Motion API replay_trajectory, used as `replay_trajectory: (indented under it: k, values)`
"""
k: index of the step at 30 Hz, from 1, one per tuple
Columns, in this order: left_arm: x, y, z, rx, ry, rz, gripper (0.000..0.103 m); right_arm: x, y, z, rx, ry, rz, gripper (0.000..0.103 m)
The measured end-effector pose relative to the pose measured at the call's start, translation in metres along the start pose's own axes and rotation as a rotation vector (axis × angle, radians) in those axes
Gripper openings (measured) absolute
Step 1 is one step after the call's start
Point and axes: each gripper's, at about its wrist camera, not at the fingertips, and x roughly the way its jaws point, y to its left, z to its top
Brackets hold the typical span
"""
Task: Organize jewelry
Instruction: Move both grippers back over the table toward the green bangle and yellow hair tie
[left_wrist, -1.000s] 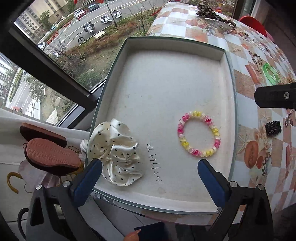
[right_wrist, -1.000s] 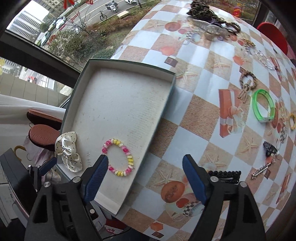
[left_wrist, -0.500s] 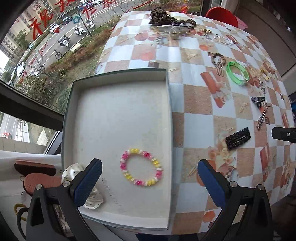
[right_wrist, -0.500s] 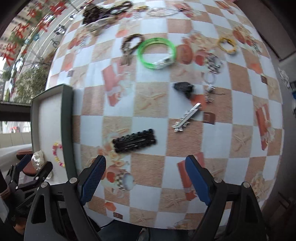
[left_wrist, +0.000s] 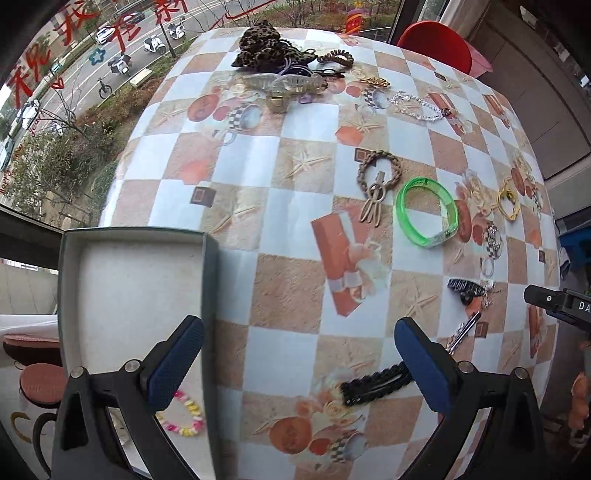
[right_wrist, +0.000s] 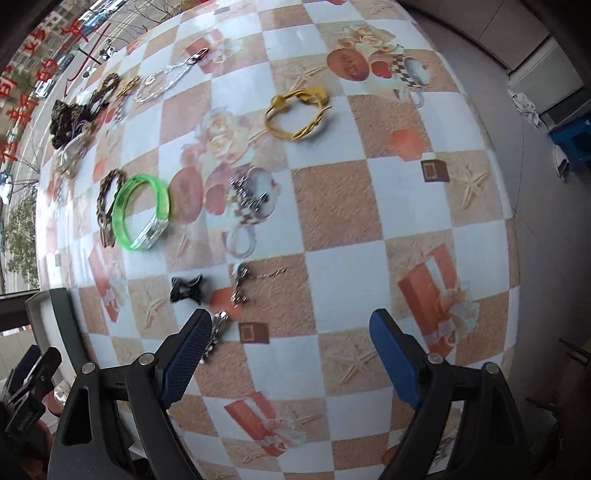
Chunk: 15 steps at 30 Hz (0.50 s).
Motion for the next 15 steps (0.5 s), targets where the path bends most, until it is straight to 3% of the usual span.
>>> replay_trajectory:
  k: [4, 7, 9, 12, 15]
  values:
    - [0.023, -0.026, 0.021, -0.016, 0.035, -0.012, 0.1, 0.005, -0.013, 0.027, 0.026, -0.009, 0.006, 0.089]
    - [0.04, -0.039, 0.032, -0.036, 0.062, -0.018, 0.085, 0.01, -0.021, 0.047, 0.037, -0.024, 0.0, 0.089]
    - [0.051, -0.046, 0.038, -0.057, 0.077, -0.018, 0.085, 0.013, -0.025, 0.061, 0.045, -0.036, -0.011, 0.089]
    - [0.065, -0.055, 0.046, -0.079, 0.095, -0.027, 0.073, 0.017, -0.031, 0.081, 0.06, -0.054, -0.015, 0.089]
    - [0.074, -0.064, 0.053, -0.091, 0.104, -0.026, 0.069, 0.023, -0.033, 0.098, 0.066, -0.065, -0.022, 0.089]
